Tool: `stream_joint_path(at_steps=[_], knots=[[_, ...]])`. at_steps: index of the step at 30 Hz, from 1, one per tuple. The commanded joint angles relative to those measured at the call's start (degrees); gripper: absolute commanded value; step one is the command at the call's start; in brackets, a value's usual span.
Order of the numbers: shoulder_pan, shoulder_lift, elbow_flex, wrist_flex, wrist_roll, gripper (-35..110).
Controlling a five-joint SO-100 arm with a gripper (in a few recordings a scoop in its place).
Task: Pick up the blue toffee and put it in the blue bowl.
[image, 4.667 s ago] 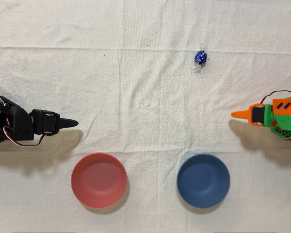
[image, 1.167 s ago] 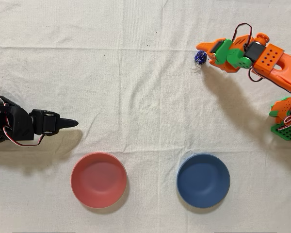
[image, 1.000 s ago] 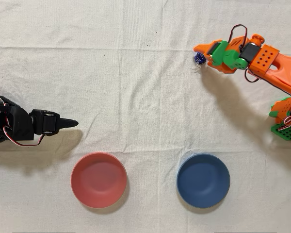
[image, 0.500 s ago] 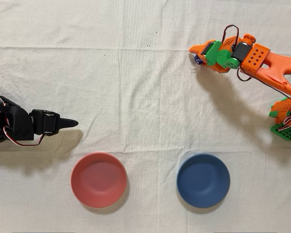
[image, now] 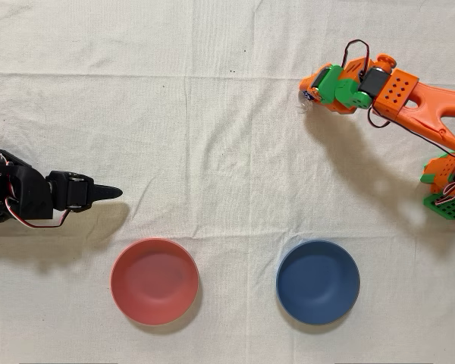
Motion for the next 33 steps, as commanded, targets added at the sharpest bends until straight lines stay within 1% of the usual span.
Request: stream_joint_path(at_steps=[1,11,16,25,33], knots=[[0.88,1.85,-0.97,0.09,-1.49,10],[1.58,3.52,-0.7,-0.35,-3.08,10],[1.49,7.82,1.23,-0.35,-4.48,10],[-1.93,23.29,9.84,3.16,-7.82,9],[-8.88,39.11,15.12,8.53,-8.88,9]])
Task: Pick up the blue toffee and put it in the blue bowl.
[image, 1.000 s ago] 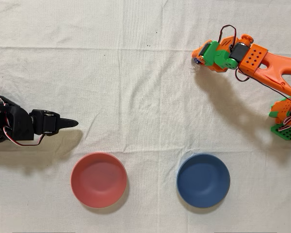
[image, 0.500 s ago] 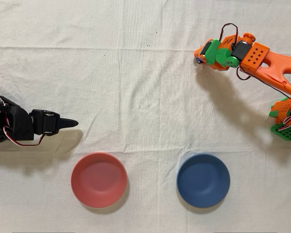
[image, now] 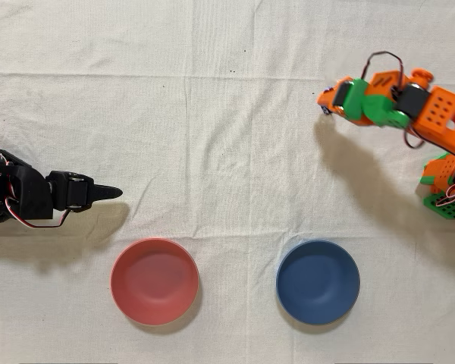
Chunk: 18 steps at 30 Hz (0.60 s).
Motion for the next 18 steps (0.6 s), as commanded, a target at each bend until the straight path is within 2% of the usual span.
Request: stream_joint_path(at_steps=[1,9,18], knots=[[-4.31,13.36,0.44,3.34,-0.09,9],[-22.59,25.05,0.88,9.93,-1.05,10],[-38.76,22.85,-7.47,13.27,-1.85,9]])
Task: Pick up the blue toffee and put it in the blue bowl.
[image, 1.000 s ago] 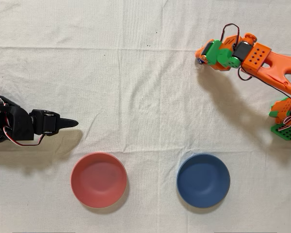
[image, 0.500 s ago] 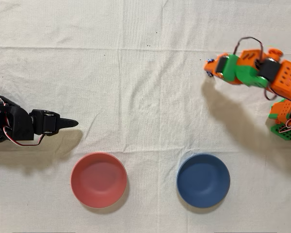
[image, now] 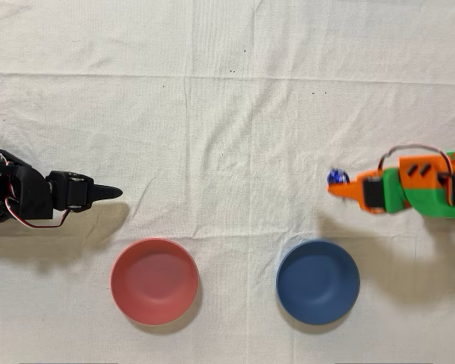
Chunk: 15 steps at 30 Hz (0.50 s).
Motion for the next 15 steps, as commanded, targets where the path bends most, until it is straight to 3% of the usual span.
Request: stream_joint_path(at_steps=[1,15], knots=[[-6.5,0.35,-6.68,1.41,-1.23,9],[-18.46,-14.41,-14.06,-1.41,1.41,8]])
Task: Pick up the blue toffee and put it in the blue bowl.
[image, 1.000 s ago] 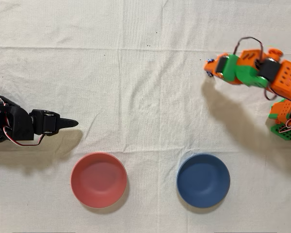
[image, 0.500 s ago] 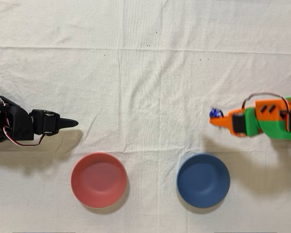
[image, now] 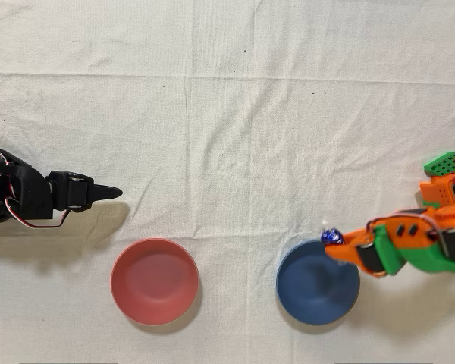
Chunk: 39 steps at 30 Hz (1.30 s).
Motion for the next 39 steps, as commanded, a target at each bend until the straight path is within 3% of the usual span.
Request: stream_joint_path(at_steps=[1,13,27,31,39], knots=[[-4.39,-2.02,-4.31,-1.05,1.23,8],[-9.76,-16.96,-11.34,-2.99,6.33,8],[-13.1,-22.68,-16.96,-2.81,9.05,12],[-12.83,-22.85,-16.7,-2.81,9.58,19],[-13.18,-21.97,-15.47,-0.88,11.25,49]])
